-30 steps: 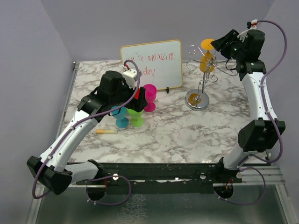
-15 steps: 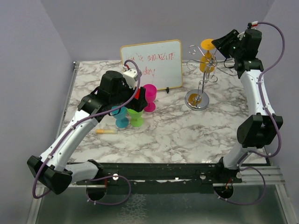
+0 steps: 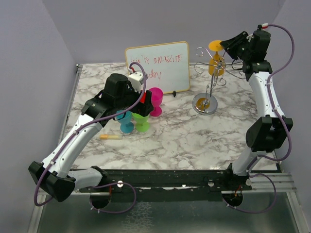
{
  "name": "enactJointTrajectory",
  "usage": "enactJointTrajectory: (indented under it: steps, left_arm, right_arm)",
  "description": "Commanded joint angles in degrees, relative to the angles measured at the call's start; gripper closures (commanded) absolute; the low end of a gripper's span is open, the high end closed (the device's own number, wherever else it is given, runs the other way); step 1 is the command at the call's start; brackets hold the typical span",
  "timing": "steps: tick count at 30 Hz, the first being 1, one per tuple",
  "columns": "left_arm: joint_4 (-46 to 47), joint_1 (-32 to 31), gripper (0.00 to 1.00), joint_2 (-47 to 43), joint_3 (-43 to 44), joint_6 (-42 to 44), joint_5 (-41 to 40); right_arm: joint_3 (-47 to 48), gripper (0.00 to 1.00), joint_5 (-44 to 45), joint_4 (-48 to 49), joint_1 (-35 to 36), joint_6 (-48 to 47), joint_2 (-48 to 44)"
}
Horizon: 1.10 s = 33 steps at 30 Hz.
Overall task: Take the wine glass off the wine glass rack
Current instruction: Pick up the wine glass from the wine rack.
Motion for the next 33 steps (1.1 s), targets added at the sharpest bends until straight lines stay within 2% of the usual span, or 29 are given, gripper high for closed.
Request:
enactJointTrajectory:
  steps: [1, 4, 11, 18, 33]
  left_arm:
    - [0.0, 0.3, 0.13, 0.3, 0.1, 0.5, 0.2]
    - [-0.2, 0.3, 0.12, 0.3, 0.3, 0.5, 0.2]
    - [-0.3, 0.3, 0.13, 0.1, 0.4, 0.5, -0.1]
    - [-0.4, 0.3, 0.12, 0.1, 0.4, 0.4, -0.2]
    - [-0.4, 0.3, 0.12, 0.7, 0.5, 0.5, 0.3]
  right_arm:
    - [-0.7, 0.71, 2.0, 1.6, 0.2, 2.1, 0.4]
    - [-2.3, 0.82, 3.4, 2.9, 0.1, 3.3, -0.7]
    - [-4.3, 0.99, 3.3, 5.9, 0.1, 6.3, -2.0]
    - [-6.1, 1.0, 2.3, 8.8, 0.1, 9.3, -3.4]
    - [-13.9, 1.0, 11.7, 18.0, 0.0, 14.9, -7.9]
